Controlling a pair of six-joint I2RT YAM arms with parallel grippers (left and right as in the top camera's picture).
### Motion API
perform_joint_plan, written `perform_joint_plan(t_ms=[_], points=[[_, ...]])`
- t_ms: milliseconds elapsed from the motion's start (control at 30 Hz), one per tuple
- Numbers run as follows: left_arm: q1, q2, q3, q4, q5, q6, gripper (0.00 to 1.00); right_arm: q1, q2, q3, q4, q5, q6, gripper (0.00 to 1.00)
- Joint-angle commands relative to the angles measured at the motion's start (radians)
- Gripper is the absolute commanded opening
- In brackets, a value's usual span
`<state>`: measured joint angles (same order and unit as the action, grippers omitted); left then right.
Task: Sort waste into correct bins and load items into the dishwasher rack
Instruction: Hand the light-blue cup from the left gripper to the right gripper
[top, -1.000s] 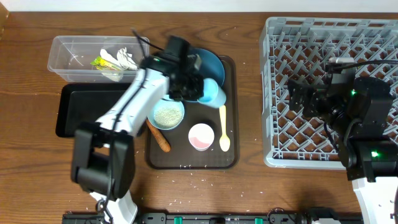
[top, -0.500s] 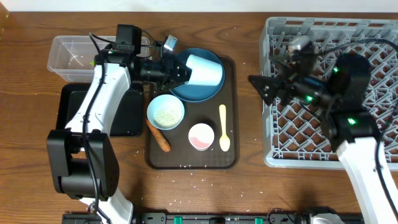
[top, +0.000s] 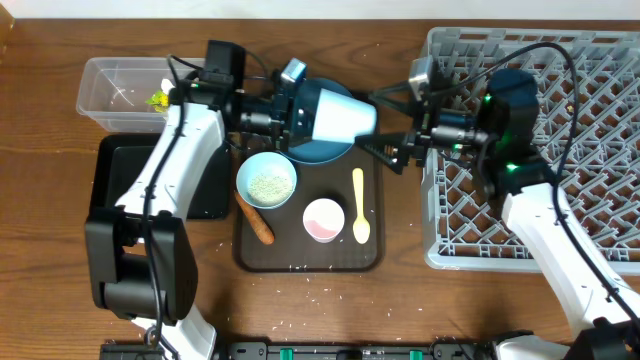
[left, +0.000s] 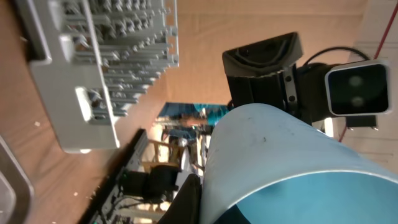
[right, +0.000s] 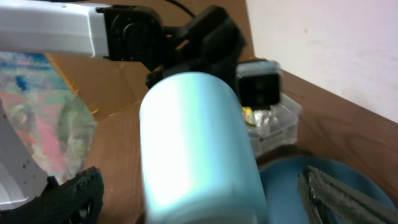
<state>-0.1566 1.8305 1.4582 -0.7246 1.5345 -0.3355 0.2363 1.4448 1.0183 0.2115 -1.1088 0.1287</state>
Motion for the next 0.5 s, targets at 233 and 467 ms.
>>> perform_joint_plan(t_ms=[233, 467], points=[[-0.07, -0.021, 0.019, 0.002, 0.038, -0.033, 0.07, 0.053, 0.02, 0.014, 0.021, -0.013, 0.025, 0.8], [-0.066, -0.021, 0.019, 0.007, 0.038, -0.033, 0.11, 0.052, 0.02, 0.014, 0.021, -0.014, 0.032, 0.67]])
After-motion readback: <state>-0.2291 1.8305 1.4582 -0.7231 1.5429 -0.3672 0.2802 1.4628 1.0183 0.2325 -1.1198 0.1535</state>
